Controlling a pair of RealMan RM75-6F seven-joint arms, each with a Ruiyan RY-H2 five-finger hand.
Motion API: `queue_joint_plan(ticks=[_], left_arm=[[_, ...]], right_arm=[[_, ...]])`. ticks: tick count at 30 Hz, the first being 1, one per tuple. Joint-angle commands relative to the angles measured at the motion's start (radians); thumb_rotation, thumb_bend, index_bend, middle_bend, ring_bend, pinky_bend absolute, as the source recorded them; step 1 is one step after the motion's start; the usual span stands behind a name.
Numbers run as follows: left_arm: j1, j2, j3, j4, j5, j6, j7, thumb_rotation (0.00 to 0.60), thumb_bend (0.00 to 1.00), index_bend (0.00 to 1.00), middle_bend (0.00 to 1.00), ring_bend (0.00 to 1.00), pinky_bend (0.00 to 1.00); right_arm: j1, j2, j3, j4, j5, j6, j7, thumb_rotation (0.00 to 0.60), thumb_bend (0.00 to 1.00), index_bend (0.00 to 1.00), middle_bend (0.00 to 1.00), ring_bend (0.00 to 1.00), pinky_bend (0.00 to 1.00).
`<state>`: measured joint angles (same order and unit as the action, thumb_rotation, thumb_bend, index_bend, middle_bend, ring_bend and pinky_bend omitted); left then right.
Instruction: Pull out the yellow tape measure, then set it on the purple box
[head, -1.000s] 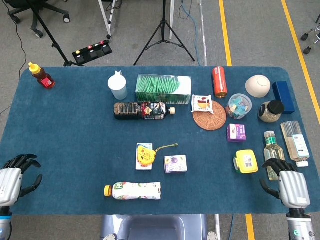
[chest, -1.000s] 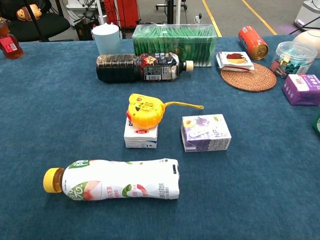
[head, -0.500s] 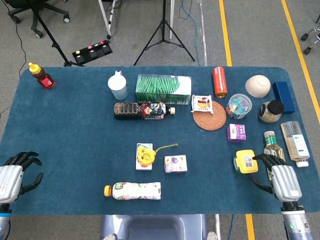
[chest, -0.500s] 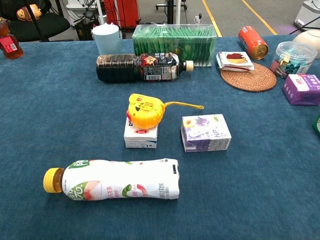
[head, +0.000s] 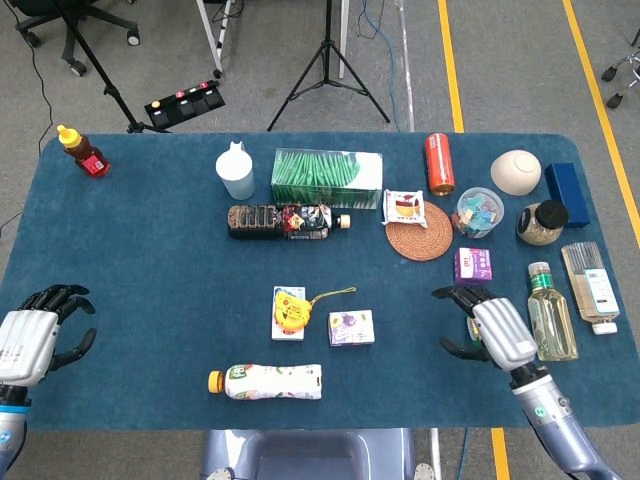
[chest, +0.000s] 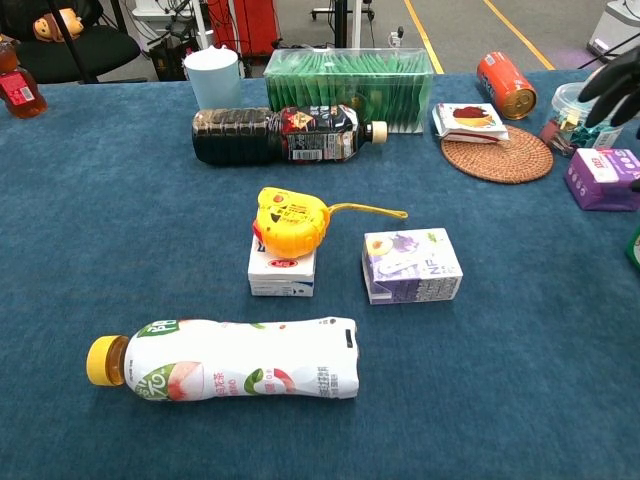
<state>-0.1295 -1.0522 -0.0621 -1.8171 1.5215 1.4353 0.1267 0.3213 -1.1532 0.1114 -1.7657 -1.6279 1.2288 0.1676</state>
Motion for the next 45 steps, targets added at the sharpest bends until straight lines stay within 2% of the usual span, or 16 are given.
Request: queue_joint_plan(ticks=[1, 8, 18, 31, 45], left_arm=[[-0.006, 0.005, -0.005, -0.003, -0.003, -0.004, 0.000, 0.600, 0.33, 0.43, 0.30, 0.22, 0.28], [-0.029, 0.012, -0.020, 0.009, -0.015, -0.021, -0.020, 0.600, 0.33, 0.43, 0.30, 0.22, 0.28], [-0.042, 0.030, -0.040, 0.051, -0.038, -0.019, -0.077, 0.600, 0.33, 0.43, 0.30, 0.22, 0.28], [-0.041, 0.047, -0.042, 0.085, -0.044, -0.007, -0.132, 0.600, 0.33, 0.43, 0.30, 0.22, 0.28], [-0.023, 0.055, -0.033, 0.136, -0.056, 0.006, -0.206, 0.600, 0.33, 0.43, 0.30, 0.22, 0.28]], right_arm=[[0.057, -0.009, 0.011, -0.041, 0.003, -0.072, 0.004, 0.600, 0.24, 0.24, 0.30, 0.30, 0.33], [0.178, -0.085, 0.048, -0.061, 0.090, -0.225, -0.020, 0.600, 0.16, 0.15, 0.26, 0.28, 0.33], [0.292, -0.193, 0.102, -0.062, 0.267, -0.330, -0.143, 0.600, 0.14, 0.08, 0.19, 0.23, 0.32], [0.411, -0.322, 0.129, -0.030, 0.454, -0.386, -0.301, 0.600, 0.12, 0.01, 0.13, 0.17, 0.29], [0.510, -0.472, 0.157, 0.081, 0.629, -0.337, -0.443, 0.600, 0.12, 0.00, 0.10, 0.13, 0.26]])
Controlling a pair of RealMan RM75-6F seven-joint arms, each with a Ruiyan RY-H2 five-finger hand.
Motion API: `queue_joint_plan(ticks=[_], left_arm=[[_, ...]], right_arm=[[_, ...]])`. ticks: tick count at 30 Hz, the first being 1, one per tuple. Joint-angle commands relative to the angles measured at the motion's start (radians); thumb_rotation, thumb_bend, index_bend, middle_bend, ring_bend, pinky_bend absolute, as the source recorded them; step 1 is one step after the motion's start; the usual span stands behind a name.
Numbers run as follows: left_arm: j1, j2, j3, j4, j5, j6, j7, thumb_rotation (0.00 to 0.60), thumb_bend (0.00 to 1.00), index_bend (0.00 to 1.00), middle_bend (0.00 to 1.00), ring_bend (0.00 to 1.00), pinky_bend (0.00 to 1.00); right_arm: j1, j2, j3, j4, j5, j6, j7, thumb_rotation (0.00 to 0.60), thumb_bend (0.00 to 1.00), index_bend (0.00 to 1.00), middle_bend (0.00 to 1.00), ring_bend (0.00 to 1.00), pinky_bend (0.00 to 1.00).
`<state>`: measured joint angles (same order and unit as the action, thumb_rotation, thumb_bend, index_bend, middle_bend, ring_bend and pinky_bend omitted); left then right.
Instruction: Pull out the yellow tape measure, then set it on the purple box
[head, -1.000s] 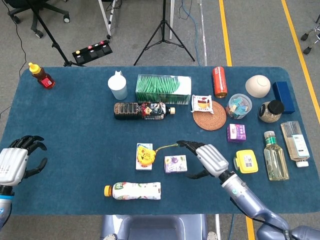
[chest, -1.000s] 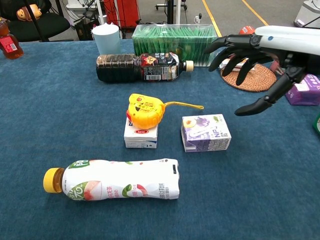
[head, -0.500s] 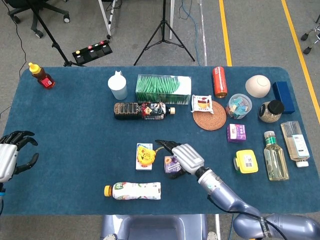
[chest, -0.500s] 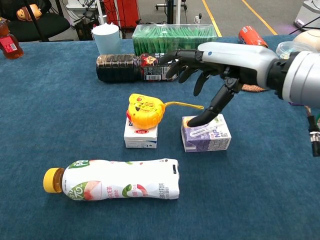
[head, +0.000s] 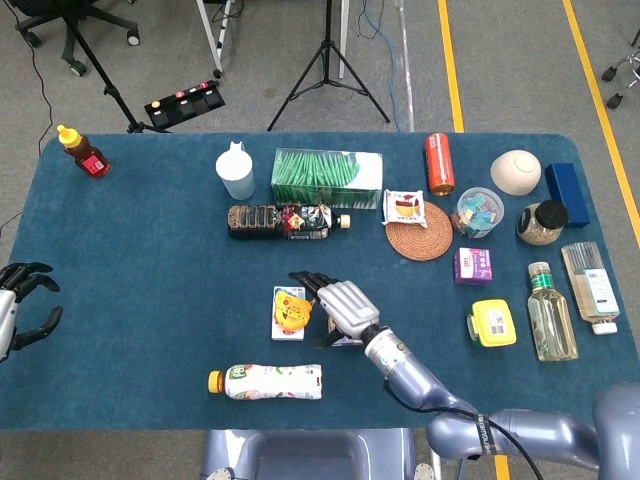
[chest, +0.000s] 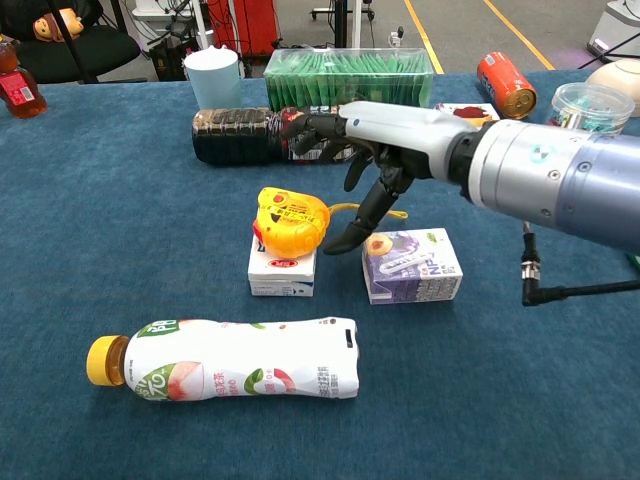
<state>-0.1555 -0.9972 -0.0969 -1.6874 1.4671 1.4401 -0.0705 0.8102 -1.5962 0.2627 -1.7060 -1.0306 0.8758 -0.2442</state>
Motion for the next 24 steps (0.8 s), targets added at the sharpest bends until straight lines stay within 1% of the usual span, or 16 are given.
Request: queue_joint_plan(ticks=[1, 7, 14, 17, 24], left_arm=[[0.004, 0.000, 0.002, 0.011, -0.002, 0.003, -0.014, 0.600, 0.33, 0.43, 0.30, 0.22, 0.28], [0.011, 0.004, 0.006, 0.026, -0.002, 0.009, -0.033, 0.600, 0.33, 0.43, 0.30, 0.22, 0.28], [0.018, 0.005, 0.008, 0.044, -0.004, 0.016, -0.058, 0.600, 0.33, 0.43, 0.30, 0.22, 0.28], [0.021, 0.003, 0.010, 0.052, -0.003, 0.017, -0.067, 0.600, 0.33, 0.43, 0.30, 0.22, 0.28], [0.027, 0.004, 0.014, 0.062, -0.005, 0.020, -0.078, 0.600, 0.33, 0.43, 0.30, 0.22, 0.28]], right_arm=[[0.030, -0.043, 0.009, 0.030, 0.048, 0.022, -0.046, 0.600, 0.12, 0.00, 0.10, 0.13, 0.26], [0.067, -0.080, 0.024, 0.063, 0.119, 0.026, -0.085, 0.600, 0.12, 0.00, 0.08, 0.11, 0.25], [0.106, -0.130, 0.032, 0.091, 0.172, 0.056, -0.139, 0.600, 0.12, 0.00, 0.07, 0.11, 0.25], [0.116, -0.143, 0.039, 0.107, 0.188, 0.063, -0.146, 0.600, 0.12, 0.00, 0.07, 0.11, 0.25], [0.124, -0.157, 0.028, 0.146, 0.193, 0.075, -0.155, 0.600, 0.12, 0.00, 0.07, 0.11, 0.24]])
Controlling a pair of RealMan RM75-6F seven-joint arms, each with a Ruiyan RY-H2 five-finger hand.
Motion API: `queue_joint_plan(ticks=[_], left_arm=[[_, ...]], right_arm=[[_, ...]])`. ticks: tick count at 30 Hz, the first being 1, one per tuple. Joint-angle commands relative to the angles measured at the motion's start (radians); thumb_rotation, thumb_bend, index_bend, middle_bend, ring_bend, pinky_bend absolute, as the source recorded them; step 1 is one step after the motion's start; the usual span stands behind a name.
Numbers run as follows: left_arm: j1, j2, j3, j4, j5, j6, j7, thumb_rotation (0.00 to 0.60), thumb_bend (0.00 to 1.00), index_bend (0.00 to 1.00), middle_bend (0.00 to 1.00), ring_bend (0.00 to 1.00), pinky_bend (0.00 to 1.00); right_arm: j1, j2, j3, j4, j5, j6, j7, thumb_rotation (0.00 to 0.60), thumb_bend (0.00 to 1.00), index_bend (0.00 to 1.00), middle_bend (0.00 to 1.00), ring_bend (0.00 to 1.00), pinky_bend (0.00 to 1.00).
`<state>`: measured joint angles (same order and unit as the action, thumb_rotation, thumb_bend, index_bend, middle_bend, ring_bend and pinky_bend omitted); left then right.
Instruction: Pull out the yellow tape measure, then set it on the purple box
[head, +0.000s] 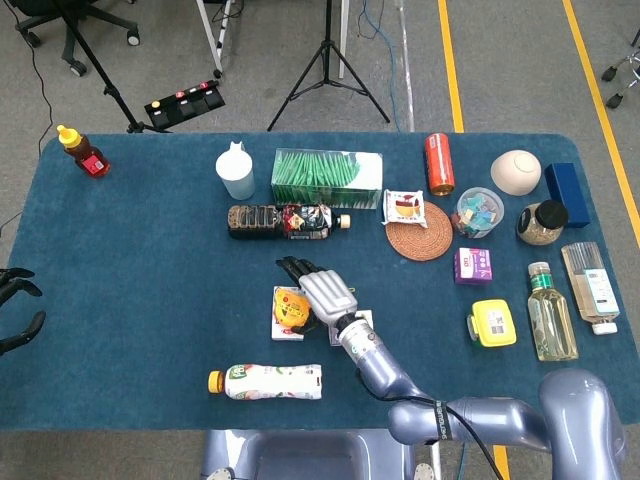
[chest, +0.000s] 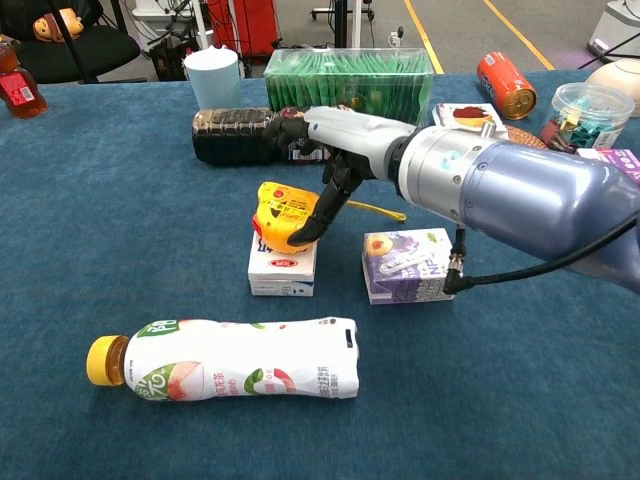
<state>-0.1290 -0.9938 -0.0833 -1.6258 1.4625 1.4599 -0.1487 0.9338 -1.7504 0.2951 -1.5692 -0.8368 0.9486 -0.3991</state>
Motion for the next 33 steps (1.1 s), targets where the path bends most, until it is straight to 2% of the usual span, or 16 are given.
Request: queue_joint_plan(ticks=[1, 14, 18, 26, 33], left_arm=[[0.001, 0.000, 0.000, 0.000, 0.001, 0.002, 0.000, 0.600, 0.33, 0.43, 0.30, 0.22, 0.28], [0.002, 0.000, 0.000, -0.016, 0.001, 0.004, 0.015, 0.600, 0.33, 0.43, 0.30, 0.22, 0.28], [0.004, 0.001, 0.000, -0.018, -0.001, 0.006, 0.018, 0.600, 0.33, 0.43, 0.30, 0.22, 0.28], [-0.002, -0.008, -0.002, -0.005, -0.005, -0.003, 0.010, 0.600, 0.33, 0.43, 0.30, 0.22, 0.28], [-0.002, -0.014, -0.002, 0.007, -0.004, -0.004, -0.001, 0.600, 0.33, 0.43, 0.30, 0.22, 0.28]], right_arm=[[0.001, -0.002, -0.008, 0.015, -0.004, 0.002, 0.000, 0.600, 0.12, 0.00, 0.07, 0.11, 0.24], [-0.006, 0.042, -0.009, 0.031, -0.037, -0.016, 0.037, 0.600, 0.12, 0.00, 0.07, 0.11, 0.22], [-0.003, 0.079, -0.012, 0.006, -0.032, -0.035, 0.030, 0.600, 0.12, 0.00, 0.08, 0.11, 0.22], [0.018, 0.158, -0.049, -0.100, 0.052, -0.067, -0.052, 0.600, 0.12, 0.00, 0.09, 0.12, 0.22], [0.057, 0.146, -0.054, -0.108, 0.108, -0.063, -0.090, 0.600, 0.13, 0.01, 0.11, 0.12, 0.23]])
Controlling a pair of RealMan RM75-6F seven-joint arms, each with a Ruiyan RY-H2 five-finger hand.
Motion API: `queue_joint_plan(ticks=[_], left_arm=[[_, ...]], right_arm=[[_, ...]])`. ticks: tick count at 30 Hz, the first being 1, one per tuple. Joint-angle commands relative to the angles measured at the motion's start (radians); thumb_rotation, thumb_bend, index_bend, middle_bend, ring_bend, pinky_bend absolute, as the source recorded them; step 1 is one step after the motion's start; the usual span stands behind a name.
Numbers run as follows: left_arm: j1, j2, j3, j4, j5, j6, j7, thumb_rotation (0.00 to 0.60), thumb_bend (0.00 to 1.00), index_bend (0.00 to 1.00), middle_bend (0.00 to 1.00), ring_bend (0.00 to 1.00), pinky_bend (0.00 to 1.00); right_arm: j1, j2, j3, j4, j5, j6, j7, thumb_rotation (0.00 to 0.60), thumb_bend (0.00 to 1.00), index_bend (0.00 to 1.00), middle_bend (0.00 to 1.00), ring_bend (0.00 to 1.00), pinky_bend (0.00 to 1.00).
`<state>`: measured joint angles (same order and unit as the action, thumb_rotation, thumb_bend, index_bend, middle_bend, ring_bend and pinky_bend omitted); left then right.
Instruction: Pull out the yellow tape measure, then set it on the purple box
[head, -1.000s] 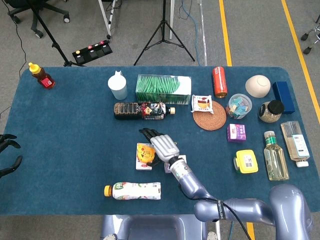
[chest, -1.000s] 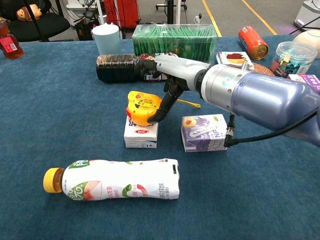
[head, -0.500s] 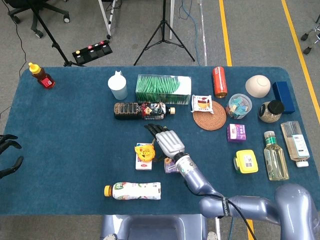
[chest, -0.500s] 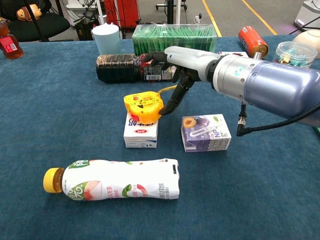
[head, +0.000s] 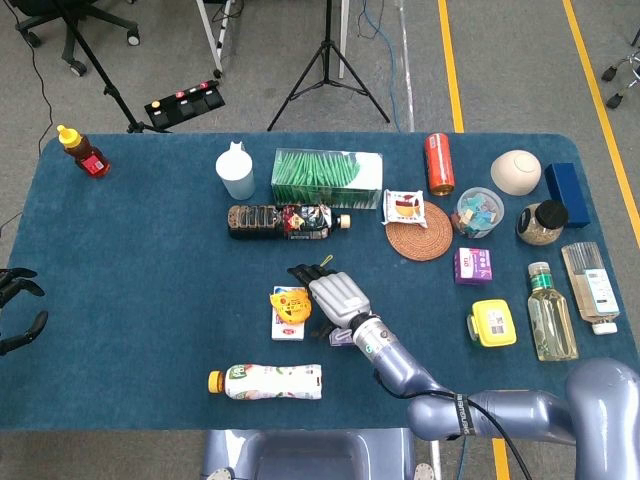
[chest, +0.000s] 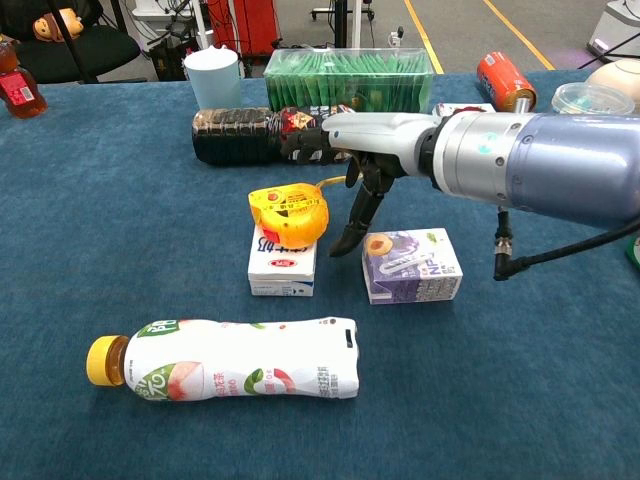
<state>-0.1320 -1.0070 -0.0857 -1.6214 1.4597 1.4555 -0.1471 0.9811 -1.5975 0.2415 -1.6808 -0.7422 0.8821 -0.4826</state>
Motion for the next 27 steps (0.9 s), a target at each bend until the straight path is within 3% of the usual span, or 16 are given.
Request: queue_joint_plan(ticks=[1, 14, 27], left_arm=[[0.002, -0.001, 0.000, 0.006, -0.002, 0.001, -0.005, 0.600, 0.33, 0.43, 0.30, 0.22, 0.28], [0.000, -0.011, 0.001, 0.026, -0.001, -0.004, -0.024, 0.600, 0.33, 0.43, 0.30, 0.22, 0.28], [-0.001, -0.023, 0.002, 0.056, 0.001, -0.006, -0.049, 0.600, 0.33, 0.43, 0.30, 0.22, 0.28]], right_arm=[[0.014, -0.011, 0.000, 0.007, 0.020, 0.007, -0.009, 0.600, 0.13, 0.02, 0.11, 0.12, 0.23], [0.039, -0.035, 0.004, 0.003, 0.063, 0.071, -0.042, 0.600, 0.16, 0.24, 0.21, 0.23, 0.33], [0.076, -0.062, 0.004, -0.004, 0.142, 0.104, -0.097, 0.600, 0.17, 0.26, 0.23, 0.25, 0.37]])
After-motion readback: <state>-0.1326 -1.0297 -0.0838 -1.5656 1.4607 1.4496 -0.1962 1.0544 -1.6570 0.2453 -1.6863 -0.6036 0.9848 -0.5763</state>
